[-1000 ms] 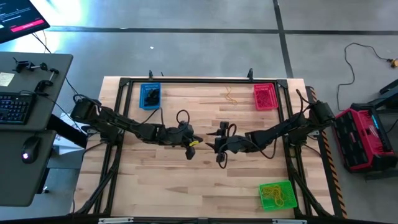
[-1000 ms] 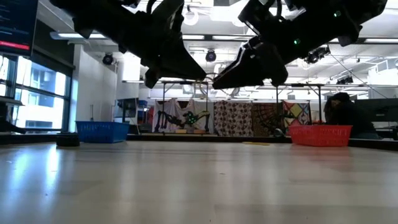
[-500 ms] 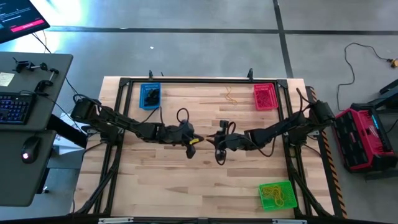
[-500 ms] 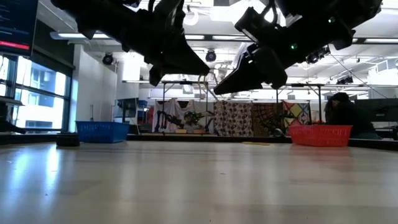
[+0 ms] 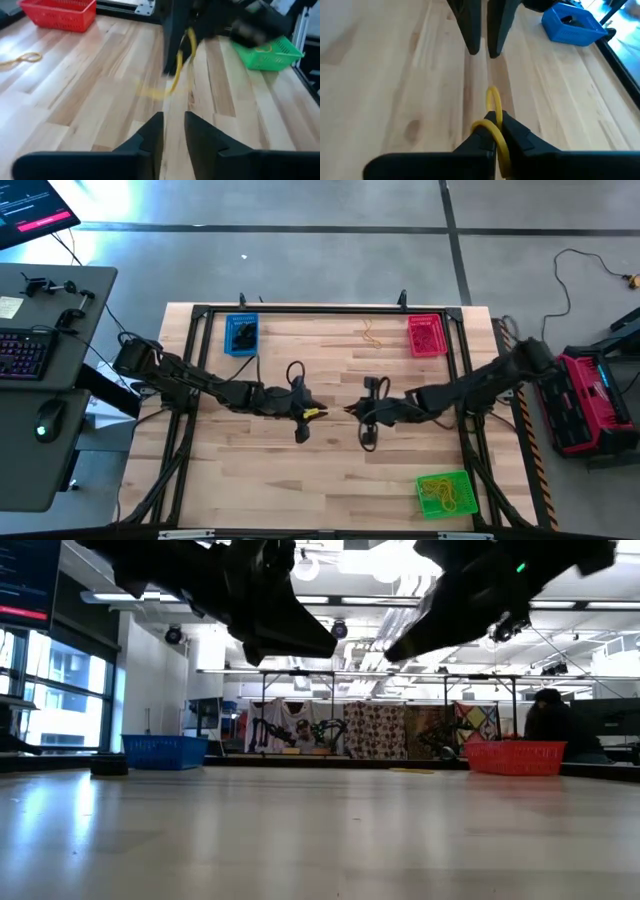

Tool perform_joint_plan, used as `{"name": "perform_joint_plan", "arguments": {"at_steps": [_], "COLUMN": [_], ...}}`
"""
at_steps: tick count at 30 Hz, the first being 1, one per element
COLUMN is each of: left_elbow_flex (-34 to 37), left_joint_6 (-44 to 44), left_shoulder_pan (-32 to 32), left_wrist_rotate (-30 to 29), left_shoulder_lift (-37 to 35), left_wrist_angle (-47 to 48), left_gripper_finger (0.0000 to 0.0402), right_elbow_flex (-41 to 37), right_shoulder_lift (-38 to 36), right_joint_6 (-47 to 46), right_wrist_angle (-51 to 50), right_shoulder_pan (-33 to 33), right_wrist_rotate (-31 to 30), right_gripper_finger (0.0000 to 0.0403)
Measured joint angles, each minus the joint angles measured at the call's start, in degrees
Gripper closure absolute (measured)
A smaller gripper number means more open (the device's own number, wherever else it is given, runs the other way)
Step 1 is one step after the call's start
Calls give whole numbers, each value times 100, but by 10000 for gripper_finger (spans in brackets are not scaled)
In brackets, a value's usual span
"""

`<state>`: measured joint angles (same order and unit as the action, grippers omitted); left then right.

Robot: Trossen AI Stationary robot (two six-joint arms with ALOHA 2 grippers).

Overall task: Sort rubber bands into baskets
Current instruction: Put the yellow rubber band into the green bin

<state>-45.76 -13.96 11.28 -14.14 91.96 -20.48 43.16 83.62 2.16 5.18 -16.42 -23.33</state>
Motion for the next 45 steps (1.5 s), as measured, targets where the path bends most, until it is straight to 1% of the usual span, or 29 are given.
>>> {"name": "perform_joint_plan", "arguments": {"at_steps": [5,8,10,12,16,21,23,27,34,38,42,45], "left_elbow_flex": [0,0,0,0,2,7,7,7,7,7,7,7], "left_joint_6": [370,584,662,680,818,948,969,1012,973,962,963,964], "left_shoulder_pan": [119,164,175,189,191,141,100,23,-6,-2,-6,-8], "left_wrist_rotate": [-218,-219,-115,-142,-92,339,449,620,639,637,637,635], "left_shoulder_lift": [0,0,0,0,0,0,3,75,203,203,203,203], "left_wrist_angle": [-17,-9,2,-4,-82,-441,-596,-868,-965,-979,-982,-984], "left_gripper_finger": [301,298,306,319,352,391,399,398,401,401,401,401], "right_elbow_flex": [-2,-1,-2,-2,-2,-2,-2,-2,-2,-2,-4,-4], "right_shoulder_lift": [-872,-1390,-1678,-1924,-2243,-2345,-2332,-2324,-2324,-2324,-2324,-2324], "right_joint_6": [-742,-1242,-1528,-1889,-2931,-4888,-5740,-7019,-9189,-10360,-11251,-11779], "right_wrist_angle": [-1144,-1804,-2272,-2642,-3145,-3820,-4014,-4130,-4519,-4814,-4947,-4941], "right_shoulder_pan": [-350,-655,-920,-1223,-1913,-2768,-3094,-3727,-4687,-5171,-5649,-5986], "right_wrist_rotate": [63,304,342,340,345,431,514,612,931,1397,1746,1647], "right_gripper_finger": [402,402,402,403,403,403,403,403,403,403,403,403]}}
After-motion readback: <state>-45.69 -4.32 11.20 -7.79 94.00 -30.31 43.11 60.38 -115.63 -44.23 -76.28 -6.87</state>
